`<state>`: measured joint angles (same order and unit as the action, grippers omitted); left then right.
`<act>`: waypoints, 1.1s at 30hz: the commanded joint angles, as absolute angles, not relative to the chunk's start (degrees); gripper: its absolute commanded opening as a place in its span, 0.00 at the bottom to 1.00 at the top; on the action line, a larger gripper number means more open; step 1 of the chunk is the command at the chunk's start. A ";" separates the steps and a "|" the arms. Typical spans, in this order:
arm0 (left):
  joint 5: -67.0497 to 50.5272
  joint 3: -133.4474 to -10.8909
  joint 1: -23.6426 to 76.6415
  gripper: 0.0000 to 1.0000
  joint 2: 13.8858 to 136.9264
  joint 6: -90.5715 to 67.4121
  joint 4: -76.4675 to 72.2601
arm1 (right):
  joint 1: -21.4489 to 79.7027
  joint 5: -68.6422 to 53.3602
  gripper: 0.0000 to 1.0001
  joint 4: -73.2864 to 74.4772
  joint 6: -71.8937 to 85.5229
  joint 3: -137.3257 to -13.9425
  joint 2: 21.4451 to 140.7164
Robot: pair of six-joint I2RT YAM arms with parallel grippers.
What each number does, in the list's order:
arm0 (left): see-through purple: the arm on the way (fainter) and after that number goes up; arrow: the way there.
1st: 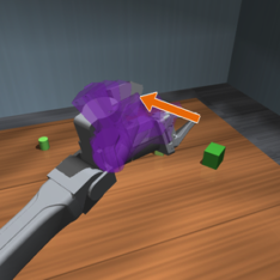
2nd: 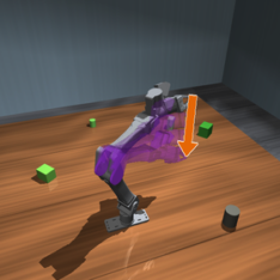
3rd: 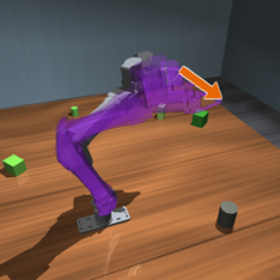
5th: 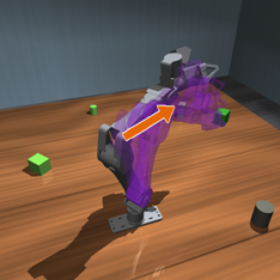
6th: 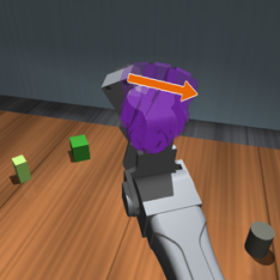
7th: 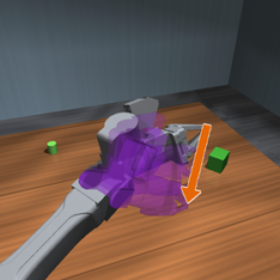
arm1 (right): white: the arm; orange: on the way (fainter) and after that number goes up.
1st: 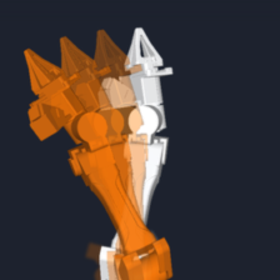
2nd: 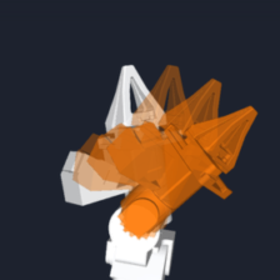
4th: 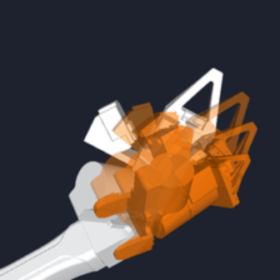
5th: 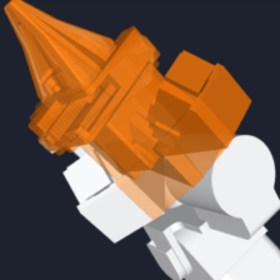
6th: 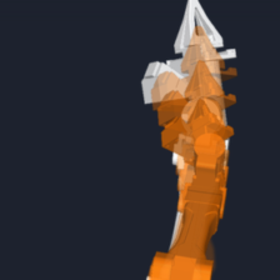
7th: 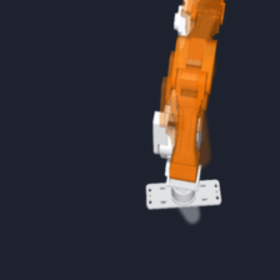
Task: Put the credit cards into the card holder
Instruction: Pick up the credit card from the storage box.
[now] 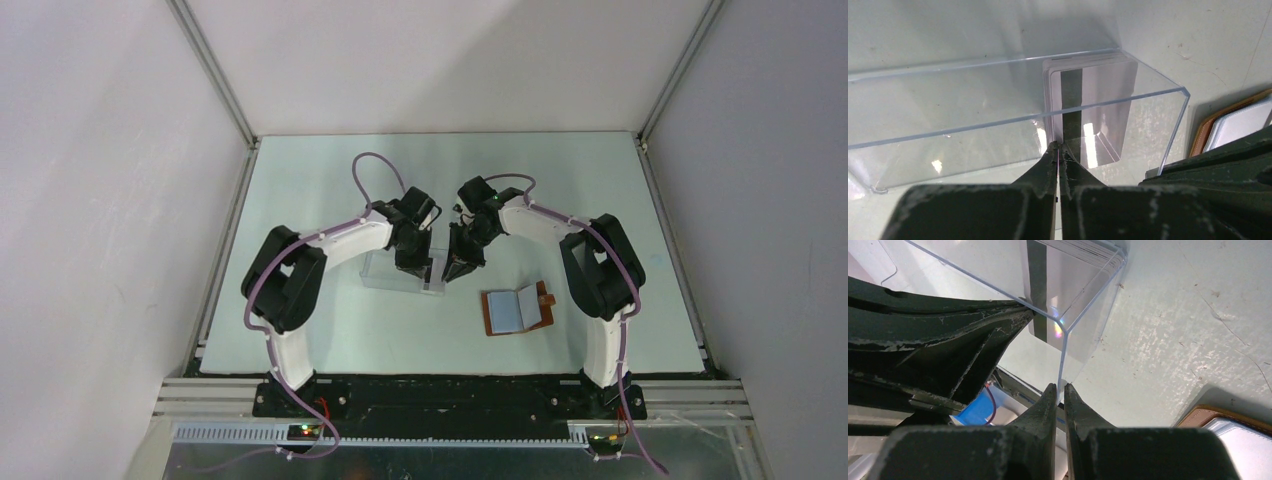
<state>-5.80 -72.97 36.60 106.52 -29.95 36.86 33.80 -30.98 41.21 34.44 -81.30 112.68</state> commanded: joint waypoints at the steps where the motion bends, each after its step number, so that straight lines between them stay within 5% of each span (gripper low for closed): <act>1: -9.47 -75.72 37.03 0.02 102.22 -30.49 34.46 | 34.72 -31.64 0.12 42.02 33.31 -82.62 113.89; 11: -10.18 -74.95 37.01 0.04 100.19 -30.24 34.45 | 34.72 -31.82 0.12 42.01 33.31 -82.62 113.99; 20: -14.80 -74.41 36.94 0.15 100.05 -31.28 32.80 | 34.78 -31.64 0.12 42.23 33.13 -82.62 113.91; 33: -16.94 -72.22 36.89 0.16 99.61 -32.49 29.95 | 34.80 -31.67 0.12 42.36 32.92 -82.62 113.98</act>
